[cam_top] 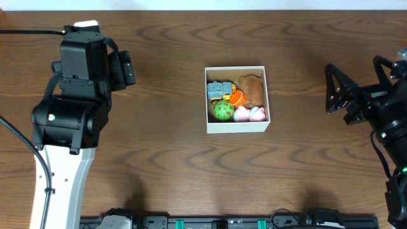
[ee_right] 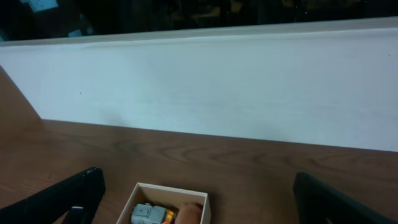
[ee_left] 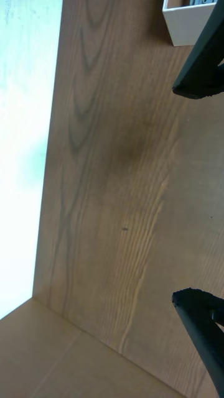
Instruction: Pack container
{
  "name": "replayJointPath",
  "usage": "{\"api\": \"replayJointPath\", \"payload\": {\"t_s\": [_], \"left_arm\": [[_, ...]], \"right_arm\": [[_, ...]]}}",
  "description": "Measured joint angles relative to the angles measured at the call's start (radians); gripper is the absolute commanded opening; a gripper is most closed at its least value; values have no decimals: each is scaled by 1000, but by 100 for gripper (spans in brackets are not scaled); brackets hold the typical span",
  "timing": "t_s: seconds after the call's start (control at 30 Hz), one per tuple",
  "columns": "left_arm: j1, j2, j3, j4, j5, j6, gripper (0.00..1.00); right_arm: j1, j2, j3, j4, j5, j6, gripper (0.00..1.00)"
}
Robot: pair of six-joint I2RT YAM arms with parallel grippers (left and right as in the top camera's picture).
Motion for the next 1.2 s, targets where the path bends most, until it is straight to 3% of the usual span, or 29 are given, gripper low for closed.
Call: {"api": "replayJointPath", "payload": {"t_s": [0.5,0.7,0.8,1.0,1.2], "left_arm": [[0,0,0,-1,0,0,98],[0,0,0,0,0,0,98],[0,0,0,0,0,0,98],[0,0,0,-2,0,0,98],[0,1,0,-3,0,0,98]], "right_arm": [[0,1,0,-172,3,-5,99],[0,-2,-19,-146,72,-10,99],[0,-33,-109,-43,111,-25,99],[0,-216,-469,183,145,-55,99],[0,-496,-798,233,151,-61,99]]}}
